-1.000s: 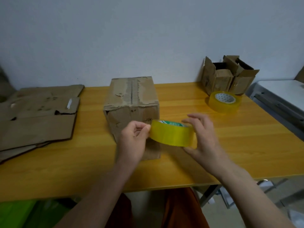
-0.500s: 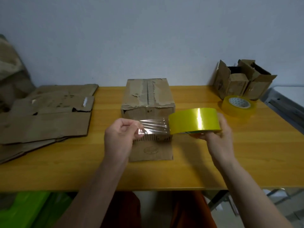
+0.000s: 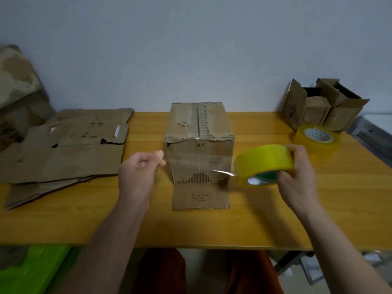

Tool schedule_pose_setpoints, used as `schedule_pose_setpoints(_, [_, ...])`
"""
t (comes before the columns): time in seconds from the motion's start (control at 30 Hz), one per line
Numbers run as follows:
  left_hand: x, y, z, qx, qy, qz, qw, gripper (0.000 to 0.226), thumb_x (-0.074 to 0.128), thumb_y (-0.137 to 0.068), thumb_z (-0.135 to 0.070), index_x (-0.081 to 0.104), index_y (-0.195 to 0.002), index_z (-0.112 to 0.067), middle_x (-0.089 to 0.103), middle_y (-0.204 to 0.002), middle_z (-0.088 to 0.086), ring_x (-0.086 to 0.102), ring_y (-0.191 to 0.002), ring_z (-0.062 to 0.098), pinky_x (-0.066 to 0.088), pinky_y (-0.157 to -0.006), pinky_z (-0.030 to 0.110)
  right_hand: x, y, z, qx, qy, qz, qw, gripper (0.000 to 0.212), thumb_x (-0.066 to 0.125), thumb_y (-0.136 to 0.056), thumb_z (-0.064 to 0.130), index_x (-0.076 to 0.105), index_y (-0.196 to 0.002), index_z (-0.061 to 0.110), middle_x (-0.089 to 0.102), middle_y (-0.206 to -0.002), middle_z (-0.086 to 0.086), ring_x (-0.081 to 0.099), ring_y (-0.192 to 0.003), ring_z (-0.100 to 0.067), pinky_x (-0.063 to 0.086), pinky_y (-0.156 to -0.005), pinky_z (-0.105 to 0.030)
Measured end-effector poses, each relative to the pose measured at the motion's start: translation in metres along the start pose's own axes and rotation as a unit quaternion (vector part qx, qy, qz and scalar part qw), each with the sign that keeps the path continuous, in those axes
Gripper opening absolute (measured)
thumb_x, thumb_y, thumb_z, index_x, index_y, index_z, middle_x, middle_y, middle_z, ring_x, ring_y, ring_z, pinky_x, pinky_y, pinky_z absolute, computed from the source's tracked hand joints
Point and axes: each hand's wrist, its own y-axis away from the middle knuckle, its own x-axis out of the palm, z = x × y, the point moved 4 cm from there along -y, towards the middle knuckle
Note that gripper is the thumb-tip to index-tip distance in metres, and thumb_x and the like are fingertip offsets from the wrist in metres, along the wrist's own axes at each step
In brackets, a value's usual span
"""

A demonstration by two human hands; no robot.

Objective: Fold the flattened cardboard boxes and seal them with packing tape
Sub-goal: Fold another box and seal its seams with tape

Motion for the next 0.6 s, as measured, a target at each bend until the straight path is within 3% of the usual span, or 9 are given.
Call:
schedule_pose_setpoints(0.13, [0.004,-0.009,-0.001,-0.015,-0.032,0.017,0.999,0.022,0.061,-0.093,-0.030,0.060,-0.079,-0.014,0.058,-0.087,-0.005,0.053,-0.086,0.010,0.038,-0.070,0.023,-0.001,-0.007,0.006,-0.030,0.007,0.002,1.000,0.059,0.048,-0.069,-0.017,0.049,-0.120,0.014,0.052,-0.104,-0.002,0.047,-0.094,-0.019,0.036,-0.073,-0.033])
schedule_pose_setpoints(0.33, [0.008,-0.019,-0.015,0.026,-0.021,-0.005,0.999,0.016,0.059,-0.095,-0.023,0.056,-0.084,-0.012,0.055,-0.079,-0.003,0.051,-0.075,0.010,0.039,-0.067,0.019,-0.011,-0.024,0.014,-0.063,0.009,-0.027,0.998,0.062,0.048,-0.072,-0.018,0.051,-0.126,0.014,0.051,-0.114,-0.002,0.044,-0.102,-0.013,0.035,-0.083,-0.029])
schedule_pose_setpoints(0.47, [0.006,-0.026,-0.012,0.013,-0.011,-0.031,0.999,0.015,0.060,-0.095,-0.021,0.057,-0.087,-0.008,0.051,-0.077,-0.003,0.048,-0.073,0.012,0.039,-0.066,0.018,-0.012,-0.030,0.015,-0.102,0.136,-0.027,0.985,0.067,0.050,-0.067,-0.019,0.051,-0.127,0.009,0.050,-0.117,-0.017,0.045,-0.109,-0.034,0.034,-0.081,-0.034])
schedule_pose_setpoints(0.6, [0.010,-0.034,-0.017,0.019,-0.045,-0.020,0.999,0.016,0.059,-0.095,-0.026,0.061,-0.091,-0.010,0.057,-0.085,-0.003,0.051,-0.077,0.008,0.037,-0.065,0.019,-0.014,-0.041,0.021,-0.095,0.153,-0.038,0.983,0.065,0.050,-0.070,-0.017,0.052,-0.128,0.012,0.049,-0.116,-0.017,0.045,-0.108,-0.037,0.039,-0.080,-0.042])
